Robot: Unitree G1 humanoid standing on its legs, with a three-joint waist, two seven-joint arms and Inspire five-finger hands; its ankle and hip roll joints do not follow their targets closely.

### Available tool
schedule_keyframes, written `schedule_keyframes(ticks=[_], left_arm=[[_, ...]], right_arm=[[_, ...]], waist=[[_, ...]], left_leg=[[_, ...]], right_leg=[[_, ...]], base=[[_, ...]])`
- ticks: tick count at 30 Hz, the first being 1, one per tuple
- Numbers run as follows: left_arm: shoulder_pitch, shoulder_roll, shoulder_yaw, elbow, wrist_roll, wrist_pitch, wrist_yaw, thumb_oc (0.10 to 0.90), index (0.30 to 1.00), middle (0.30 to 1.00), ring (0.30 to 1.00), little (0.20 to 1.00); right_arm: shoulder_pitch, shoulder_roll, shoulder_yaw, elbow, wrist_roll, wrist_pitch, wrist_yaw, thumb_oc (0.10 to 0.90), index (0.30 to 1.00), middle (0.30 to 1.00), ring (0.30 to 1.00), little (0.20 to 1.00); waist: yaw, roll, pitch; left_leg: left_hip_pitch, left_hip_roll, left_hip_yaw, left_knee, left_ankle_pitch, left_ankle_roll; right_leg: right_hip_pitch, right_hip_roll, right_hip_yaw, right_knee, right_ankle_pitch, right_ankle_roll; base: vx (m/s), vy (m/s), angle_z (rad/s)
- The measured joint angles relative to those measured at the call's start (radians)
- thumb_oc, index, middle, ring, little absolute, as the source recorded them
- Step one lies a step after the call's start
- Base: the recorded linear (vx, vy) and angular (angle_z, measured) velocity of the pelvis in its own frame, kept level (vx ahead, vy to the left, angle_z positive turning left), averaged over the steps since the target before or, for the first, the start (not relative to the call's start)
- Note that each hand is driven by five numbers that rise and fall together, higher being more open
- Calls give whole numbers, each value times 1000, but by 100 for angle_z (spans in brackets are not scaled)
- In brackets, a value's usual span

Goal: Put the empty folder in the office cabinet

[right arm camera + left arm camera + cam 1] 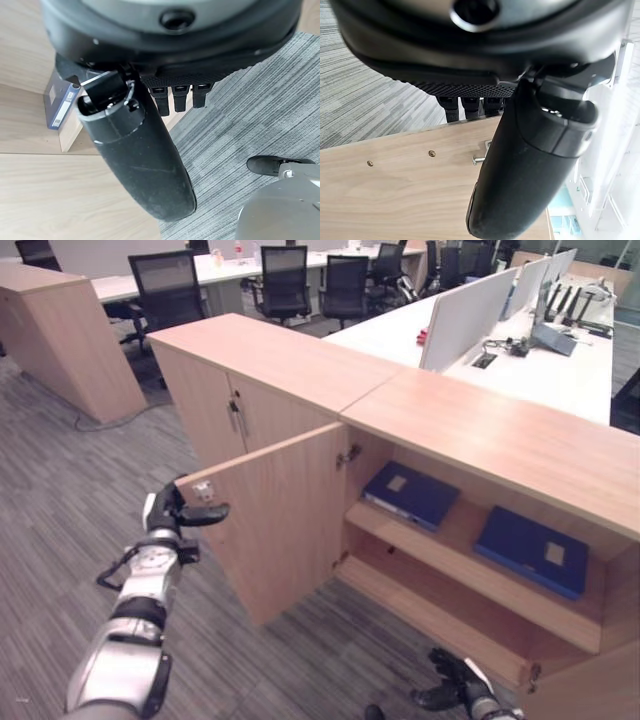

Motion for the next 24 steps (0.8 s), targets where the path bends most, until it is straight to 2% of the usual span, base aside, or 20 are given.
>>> schedule_keyframes(ticks=[4,7,10,13,15,16,18,24], left_arm=[[64,-32,-9,-113,-3,0,2,800,900,900,900,900],[161,-82,-29,-258,-2,-19,-14,800,900,900,900,900],[313,-155,-33,-453,-40,-27,-28,800,900,900,900,900],[443,-184,-68,-579,-42,-37,-93,800,900,900,900,900],[533,-195,-63,-683,-71,-35,-114,800,900,900,900,900],[591,-192,-91,-753,-81,-33,-145,800,900,900,900,900],[612,-187,-132,-781,-79,-7,-213,800,900,900,900,900],[645,-188,-219,-851,-77,29,-290,800,900,900,900,900]], right_arm=[[5,2,-3,0,0,2,-3,800,900,900,900,900],[4,3,-10,3,-1,4,-3,800,900,900,900,900],[-2,5,-25,2,-2,6,-8,800,900,900,900,900],[0,14,-33,2,-21,10,-8,800,900,900,900,900],[4,25,-44,2,-22,14,-8,800,900,900,900,900],[4,38,-53,15,-22,20,-11,800,900,900,900,900],[4,45,-54,29,-22,27,-11,800,900,900,900,900],[10,45,-55,29,-22,28,-11,800,900,900,900,900]], waist=[[22,3,0],[56,6,1],[84,18,5],[107,26,5],[106,28,5],[113,29,6],[120,31,7],[130,37,12]], left_leg=[[-4,-3,-21,0,5,3],[-5,-7,-31,0,7,5],[-11,-16,-54,0,6,10],[-16,-20,-72,0,6,10],[-19,-20,-76,0,8,12],[-22,-19,-82,0,10,12],[-23,-20,-93,0,11,11],[-25,-18,-101,0,12,9]], right_leg=[[6,-4,-21,0,0,0],[14,-10,-43,0,-4,3],[17,-26,-62,-7,-12,9],[18,-28,-76,-7,-21,18],[22,-31,-80,-7,-21,17],[22,-31,-89,-7,-20,15],[25,-30,-98,-7,-25,16],[28,-31,-103,-7,-29,14]], base=[[-17,-17,14],[-29,-31,19],[-16,-22,17],[-14,-18,16],[-21,-12,10],[-21,-15,14],[-20,-18,14],[-11,-8,3]])
